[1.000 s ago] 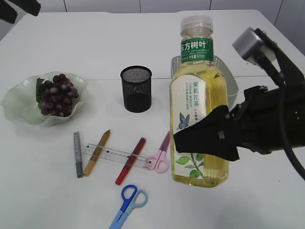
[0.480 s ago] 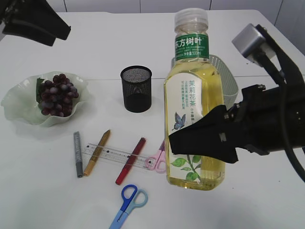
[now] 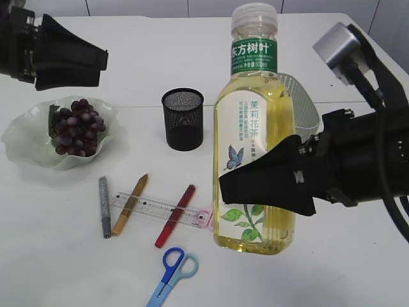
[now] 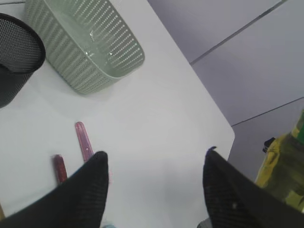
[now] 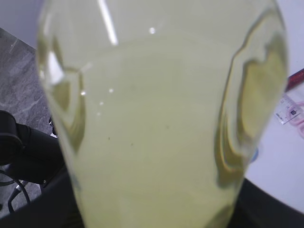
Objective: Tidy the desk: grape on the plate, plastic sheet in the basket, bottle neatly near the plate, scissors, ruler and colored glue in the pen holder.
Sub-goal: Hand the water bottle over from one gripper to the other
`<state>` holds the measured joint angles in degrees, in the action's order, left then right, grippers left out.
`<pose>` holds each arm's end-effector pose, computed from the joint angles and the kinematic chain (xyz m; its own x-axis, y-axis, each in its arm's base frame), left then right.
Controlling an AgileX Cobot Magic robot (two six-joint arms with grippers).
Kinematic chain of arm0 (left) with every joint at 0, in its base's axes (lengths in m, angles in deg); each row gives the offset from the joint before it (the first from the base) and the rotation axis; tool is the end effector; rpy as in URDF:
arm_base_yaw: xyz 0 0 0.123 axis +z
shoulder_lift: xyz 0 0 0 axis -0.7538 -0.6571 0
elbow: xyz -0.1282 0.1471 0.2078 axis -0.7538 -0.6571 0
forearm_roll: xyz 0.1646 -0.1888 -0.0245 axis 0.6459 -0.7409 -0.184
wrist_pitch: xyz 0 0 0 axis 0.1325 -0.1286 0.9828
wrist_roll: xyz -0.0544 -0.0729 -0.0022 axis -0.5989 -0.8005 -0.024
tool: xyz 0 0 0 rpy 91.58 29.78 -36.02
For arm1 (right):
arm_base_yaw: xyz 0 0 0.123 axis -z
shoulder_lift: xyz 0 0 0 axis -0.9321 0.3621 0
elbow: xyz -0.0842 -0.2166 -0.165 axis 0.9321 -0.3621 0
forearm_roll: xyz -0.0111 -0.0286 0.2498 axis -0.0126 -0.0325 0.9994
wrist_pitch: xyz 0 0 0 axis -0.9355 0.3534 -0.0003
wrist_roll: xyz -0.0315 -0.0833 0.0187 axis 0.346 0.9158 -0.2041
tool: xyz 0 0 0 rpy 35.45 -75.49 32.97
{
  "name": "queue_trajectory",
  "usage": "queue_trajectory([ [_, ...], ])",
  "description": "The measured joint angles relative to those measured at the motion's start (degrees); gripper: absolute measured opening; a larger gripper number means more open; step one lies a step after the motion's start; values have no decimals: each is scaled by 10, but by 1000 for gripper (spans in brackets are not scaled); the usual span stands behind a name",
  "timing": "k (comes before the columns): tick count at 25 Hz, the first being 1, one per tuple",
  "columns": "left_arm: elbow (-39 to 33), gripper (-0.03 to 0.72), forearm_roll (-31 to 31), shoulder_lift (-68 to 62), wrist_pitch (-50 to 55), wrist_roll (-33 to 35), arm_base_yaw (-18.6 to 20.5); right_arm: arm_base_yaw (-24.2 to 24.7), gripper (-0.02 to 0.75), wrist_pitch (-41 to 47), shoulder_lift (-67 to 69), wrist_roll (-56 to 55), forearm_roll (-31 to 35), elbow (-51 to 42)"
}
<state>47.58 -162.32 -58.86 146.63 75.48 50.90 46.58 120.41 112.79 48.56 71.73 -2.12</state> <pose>0.3417 -0.0694 0.2895 -0.8002 0.0201 -0.5995 0.5376 0.4674 -0.7018 0.1900 0.1429 0.2806 -0.6973 -0.1602 -0.6986 -0.6579 0.5297 0.5353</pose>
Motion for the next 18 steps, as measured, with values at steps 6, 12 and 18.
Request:
queue_trajectory([
  [6, -79, 463, -52, 0, -8, 88, -10, 0, 417, 2, 4, 17, 2, 0],
  [12, -135, 463, -87, -11, -11, 178, -18, 0, 417, 28, 56, 61, 26, 3],
  [18, -138, 459, -124, -24, -18, 196, -33, 0, 417, 57, 111, 148, 83, 22],
])
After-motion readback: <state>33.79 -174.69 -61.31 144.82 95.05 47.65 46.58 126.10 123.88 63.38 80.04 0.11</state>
